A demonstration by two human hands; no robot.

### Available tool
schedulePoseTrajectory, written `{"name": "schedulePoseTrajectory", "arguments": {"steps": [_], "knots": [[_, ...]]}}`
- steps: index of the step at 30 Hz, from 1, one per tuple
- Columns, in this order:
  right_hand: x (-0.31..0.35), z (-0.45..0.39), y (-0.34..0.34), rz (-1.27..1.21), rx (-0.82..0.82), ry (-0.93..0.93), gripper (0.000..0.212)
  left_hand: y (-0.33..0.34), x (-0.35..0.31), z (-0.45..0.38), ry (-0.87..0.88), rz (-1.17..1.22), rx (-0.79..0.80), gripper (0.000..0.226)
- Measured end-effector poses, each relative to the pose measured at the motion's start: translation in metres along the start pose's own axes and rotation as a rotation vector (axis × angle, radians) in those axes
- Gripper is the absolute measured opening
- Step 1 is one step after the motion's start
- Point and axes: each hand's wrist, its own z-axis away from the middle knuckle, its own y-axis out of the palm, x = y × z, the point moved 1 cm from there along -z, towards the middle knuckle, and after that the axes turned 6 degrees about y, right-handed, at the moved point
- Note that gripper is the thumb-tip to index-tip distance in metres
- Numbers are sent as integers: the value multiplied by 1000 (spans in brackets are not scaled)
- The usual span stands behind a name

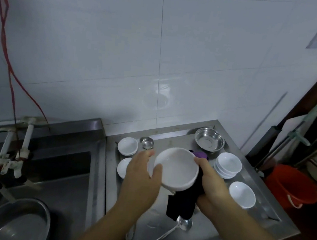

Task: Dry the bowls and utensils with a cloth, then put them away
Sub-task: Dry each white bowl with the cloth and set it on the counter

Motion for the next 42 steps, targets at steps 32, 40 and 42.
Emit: {"name": "schedulePoseTrajectory", "arguments": {"steps": [32,40,42], "knots": [[126,-117,-326,313,-295,-34,45,328,-81,-49,-798,703,262,11],[109,-150,-381,501,-447,24,50,396,-72,-40,-909,647,280,17],[101,-156,-388,524,-482,44,56,409,-63,-40,-918,621,295,18]]}}
